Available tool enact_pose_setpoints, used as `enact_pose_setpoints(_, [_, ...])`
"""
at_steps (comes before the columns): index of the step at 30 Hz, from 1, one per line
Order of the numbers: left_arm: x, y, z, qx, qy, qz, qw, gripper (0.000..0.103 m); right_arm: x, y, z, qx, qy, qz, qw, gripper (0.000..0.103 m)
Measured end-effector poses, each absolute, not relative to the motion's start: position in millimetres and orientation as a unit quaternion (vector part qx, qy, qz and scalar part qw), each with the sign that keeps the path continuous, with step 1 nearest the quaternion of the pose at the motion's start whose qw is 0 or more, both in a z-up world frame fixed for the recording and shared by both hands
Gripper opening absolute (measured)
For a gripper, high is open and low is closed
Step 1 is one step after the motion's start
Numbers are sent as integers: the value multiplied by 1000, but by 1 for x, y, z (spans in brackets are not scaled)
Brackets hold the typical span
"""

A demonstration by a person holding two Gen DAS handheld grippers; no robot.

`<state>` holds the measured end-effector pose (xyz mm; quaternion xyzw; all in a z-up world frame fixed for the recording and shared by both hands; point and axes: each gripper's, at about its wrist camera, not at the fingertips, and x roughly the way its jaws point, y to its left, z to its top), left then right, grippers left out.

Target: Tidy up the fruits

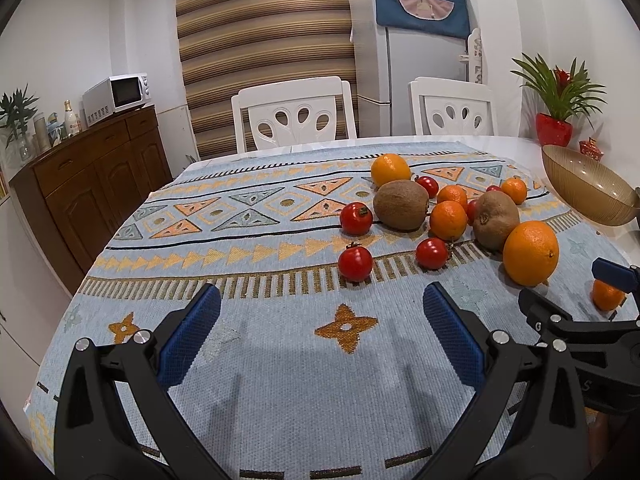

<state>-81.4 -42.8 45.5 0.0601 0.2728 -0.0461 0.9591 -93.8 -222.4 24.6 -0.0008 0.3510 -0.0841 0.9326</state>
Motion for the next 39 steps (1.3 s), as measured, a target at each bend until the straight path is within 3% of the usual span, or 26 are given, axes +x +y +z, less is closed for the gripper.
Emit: enact_pose_setpoints(39, [-82,-41,47,56,273,-49,959,100,-92,-223,24,1,354,-81,932,98])
